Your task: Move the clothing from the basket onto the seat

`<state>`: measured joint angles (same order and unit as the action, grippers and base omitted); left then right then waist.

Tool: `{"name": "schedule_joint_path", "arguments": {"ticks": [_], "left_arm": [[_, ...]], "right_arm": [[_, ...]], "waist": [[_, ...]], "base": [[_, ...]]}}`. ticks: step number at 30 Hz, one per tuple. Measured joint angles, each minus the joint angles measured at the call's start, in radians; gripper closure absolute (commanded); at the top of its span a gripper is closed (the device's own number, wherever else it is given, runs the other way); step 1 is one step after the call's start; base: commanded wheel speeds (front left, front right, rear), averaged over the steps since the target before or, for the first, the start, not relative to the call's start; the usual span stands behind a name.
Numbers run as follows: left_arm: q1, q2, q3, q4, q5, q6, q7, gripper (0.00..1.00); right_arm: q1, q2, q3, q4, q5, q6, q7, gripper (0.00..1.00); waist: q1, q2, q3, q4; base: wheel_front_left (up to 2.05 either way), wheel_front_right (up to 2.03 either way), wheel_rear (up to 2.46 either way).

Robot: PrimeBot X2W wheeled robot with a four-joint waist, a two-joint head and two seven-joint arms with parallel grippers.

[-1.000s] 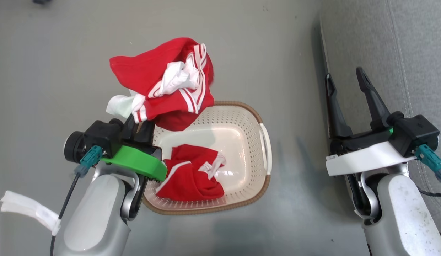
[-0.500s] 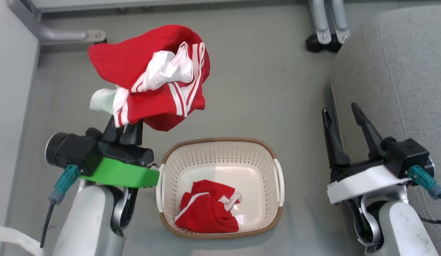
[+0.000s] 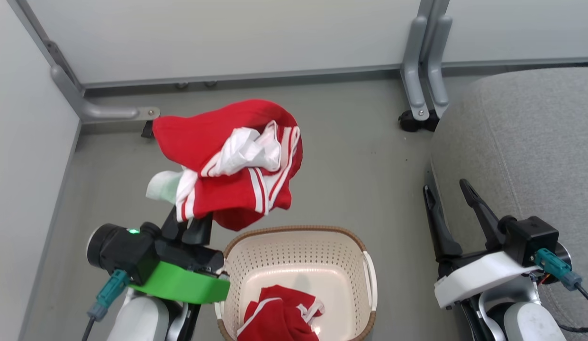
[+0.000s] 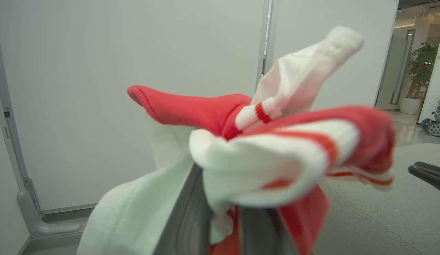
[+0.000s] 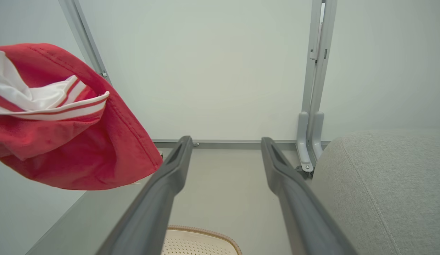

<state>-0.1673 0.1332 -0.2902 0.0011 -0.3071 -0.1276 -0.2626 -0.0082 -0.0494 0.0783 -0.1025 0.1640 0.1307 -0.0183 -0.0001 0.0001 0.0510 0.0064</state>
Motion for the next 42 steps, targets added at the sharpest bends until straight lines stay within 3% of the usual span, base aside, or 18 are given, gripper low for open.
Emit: {"name": "schedule_joint_path", "arguments": {"ticks": [10, 30, 34, 42], "left_arm": [[0.059, 0.006, -0.033, -0.018, -0.009, -0.001, 0.000, 1.00], [0.065, 0.014, -0.043, -0.026, -0.013, 0.000, 0.000, 1.00], [0.064, 0.015, -0.049, -0.026, -0.015, 0.000, 0.000, 1.00], [0.058, 0.020, -0.067, -0.025, -0.015, 0.000, 0.002, 1.00]], "right_arm": [[0.064, 0.000, 0.001, -0.022, 0.015, 0.000, 0.026, 0.00], [0.070, 0.000, 0.011, -0.031, 0.028, 0.000, 0.045, 0.00], [0.055, 0.000, 0.053, -0.032, 0.032, 0.000, 0.052, 0.00], [-0.064, -0.001, 0.231, -0.024, 0.102, 0.000, 0.065, 0.00]], "waist": [[0.0000, 0.0000, -0.069, -0.011], [0.0000, 0.0000, -0.067, -0.008], [0.0000, 0.0000, -0.063, -0.004], [0.0001, 0.0000, -0.054, 0.011]], "base": [[0.00, 0.00, 0.00], [0.00, 0.00, 0.00], [0.00, 0.00, 0.00], [0.00, 0.00, 0.00]]}}
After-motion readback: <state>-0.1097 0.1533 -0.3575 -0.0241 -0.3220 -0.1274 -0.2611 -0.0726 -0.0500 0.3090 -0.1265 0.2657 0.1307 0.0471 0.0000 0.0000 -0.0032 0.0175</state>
